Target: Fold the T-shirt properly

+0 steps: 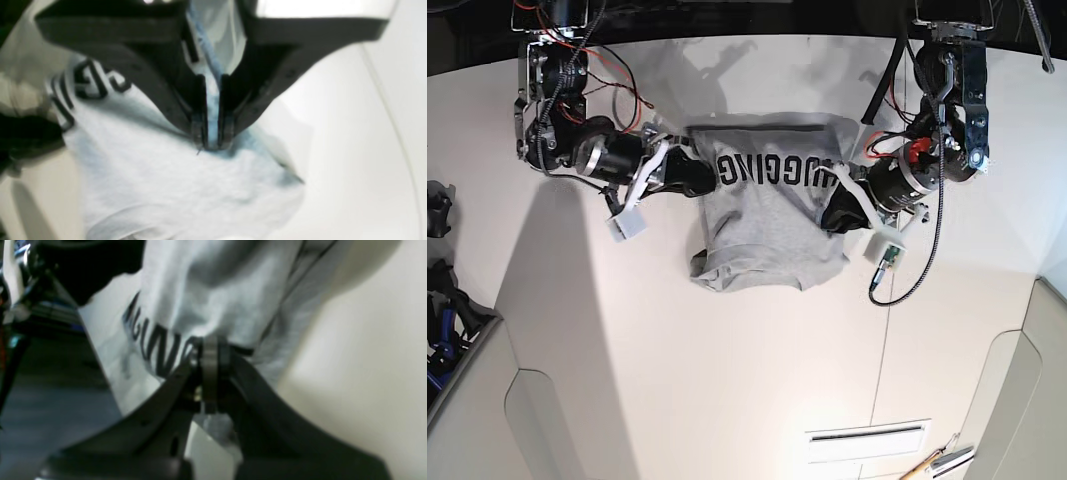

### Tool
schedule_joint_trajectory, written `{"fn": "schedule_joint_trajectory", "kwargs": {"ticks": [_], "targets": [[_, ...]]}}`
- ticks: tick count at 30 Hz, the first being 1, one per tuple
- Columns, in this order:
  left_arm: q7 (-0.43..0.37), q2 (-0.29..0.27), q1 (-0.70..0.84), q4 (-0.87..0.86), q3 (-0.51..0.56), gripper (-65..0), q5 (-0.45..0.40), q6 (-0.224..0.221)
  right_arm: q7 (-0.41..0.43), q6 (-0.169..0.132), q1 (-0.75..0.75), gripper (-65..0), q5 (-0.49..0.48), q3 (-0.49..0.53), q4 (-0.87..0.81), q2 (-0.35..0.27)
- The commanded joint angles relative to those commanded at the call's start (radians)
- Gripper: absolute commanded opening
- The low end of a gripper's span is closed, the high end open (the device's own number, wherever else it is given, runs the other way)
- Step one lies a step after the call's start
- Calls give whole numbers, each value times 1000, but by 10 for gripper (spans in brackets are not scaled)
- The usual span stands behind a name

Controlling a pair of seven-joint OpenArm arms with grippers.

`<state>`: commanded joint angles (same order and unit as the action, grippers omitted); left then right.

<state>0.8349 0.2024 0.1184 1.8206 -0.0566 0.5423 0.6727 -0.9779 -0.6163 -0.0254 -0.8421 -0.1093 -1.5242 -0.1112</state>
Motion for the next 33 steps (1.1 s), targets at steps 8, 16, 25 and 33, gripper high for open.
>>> {"fn": "schedule_joint_trajectory", "kwargs": {"ticks": [8, 16, 25, 33], "targets": [[43, 2, 203, 188, -180, -586, 30, -6, -29, 3, -88, -650, 11, -11, -93, -119], [74, 3, 558, 254, -329, -586, 103, -4, -43, 3, -323, -650, -62, -10, -232, -265], [75, 2, 858, 252, -322, -586, 61, -8, -51, 3, -474, -650, -83, 166, -232, -445], [-124, 34, 1045, 134, -224, -585, -47, -7, -9, 3, -627, -650, -10, 325, -219, -525]]}}
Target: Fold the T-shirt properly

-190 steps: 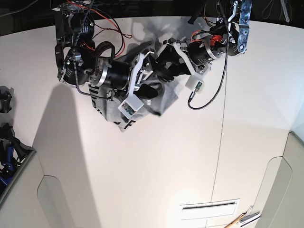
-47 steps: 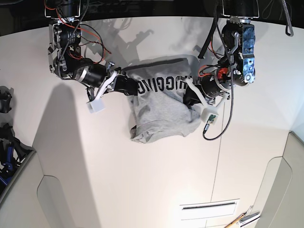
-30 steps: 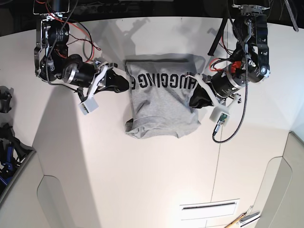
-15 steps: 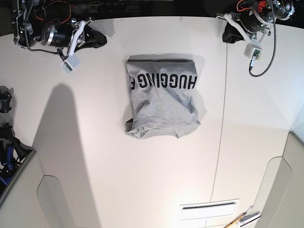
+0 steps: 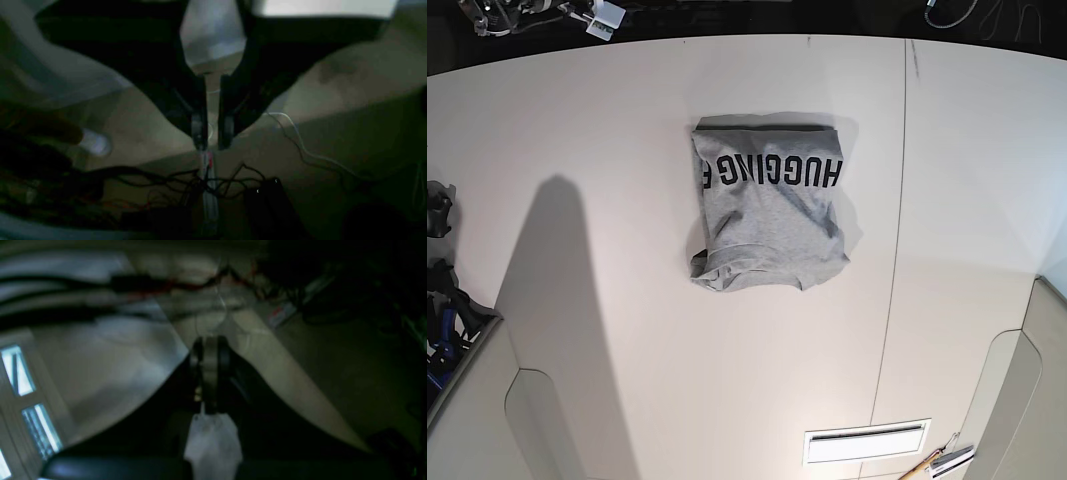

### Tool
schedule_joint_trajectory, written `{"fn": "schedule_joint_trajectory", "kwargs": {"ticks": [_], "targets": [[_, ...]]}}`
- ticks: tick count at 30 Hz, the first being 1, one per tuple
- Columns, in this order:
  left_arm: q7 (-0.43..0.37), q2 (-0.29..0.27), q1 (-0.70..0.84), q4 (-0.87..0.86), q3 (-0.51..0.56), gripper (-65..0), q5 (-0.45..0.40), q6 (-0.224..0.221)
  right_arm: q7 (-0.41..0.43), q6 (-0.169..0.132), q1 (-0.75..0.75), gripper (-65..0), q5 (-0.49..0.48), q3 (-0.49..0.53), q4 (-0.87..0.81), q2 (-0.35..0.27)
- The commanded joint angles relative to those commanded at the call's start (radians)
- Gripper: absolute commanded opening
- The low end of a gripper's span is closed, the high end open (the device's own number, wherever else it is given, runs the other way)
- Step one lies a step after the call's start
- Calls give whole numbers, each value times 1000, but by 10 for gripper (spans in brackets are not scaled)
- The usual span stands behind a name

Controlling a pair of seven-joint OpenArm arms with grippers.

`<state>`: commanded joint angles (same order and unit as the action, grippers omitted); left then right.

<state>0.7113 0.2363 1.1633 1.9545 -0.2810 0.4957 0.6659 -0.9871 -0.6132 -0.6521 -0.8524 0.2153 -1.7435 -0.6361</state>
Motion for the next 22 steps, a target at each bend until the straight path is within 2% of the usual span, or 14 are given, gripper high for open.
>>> {"fn": "schedule_joint_trajectory", "kwargs": {"ticks": [3, 5, 7, 10, 12, 14, 18, 22], "targets": [[-172, 85, -36, -202, 98, -585, -27, -11, 171, 0, -13, -650, 142, 85, 63, 8], [-270, 121, -87, -373, 175, -585, -21, -80, 238, 1, -6, -650, 242, 164, 129, 11], [-354, 132, -158, -544, 252, -585, -21, -133, 308, 2, -5, -650, 340, 229, 198, 13], [-394, 130, -279, -754, 366, -585, -21, -173, 408, 7, -5, -650, 470, 287, 293, 22], [-394, 129, -354, -864, 439, -585, -21, -200, 513, 7, -4, -650, 532, 308, 356, 22], [-394, 129, -419, -941, 507, -585, -22, -256, 615, 7, 8, -650, 609, 310, 412, 24], [-417, 117, -527, -1032, 591, -585, -22, -362, 624, 8, 103, -650, 652, 310, 547, 39], [-553, 83, -576, -1083, 603, -585, -22, -428, 625, 8, 209, -650, 651, 311, 708, 76]]}}
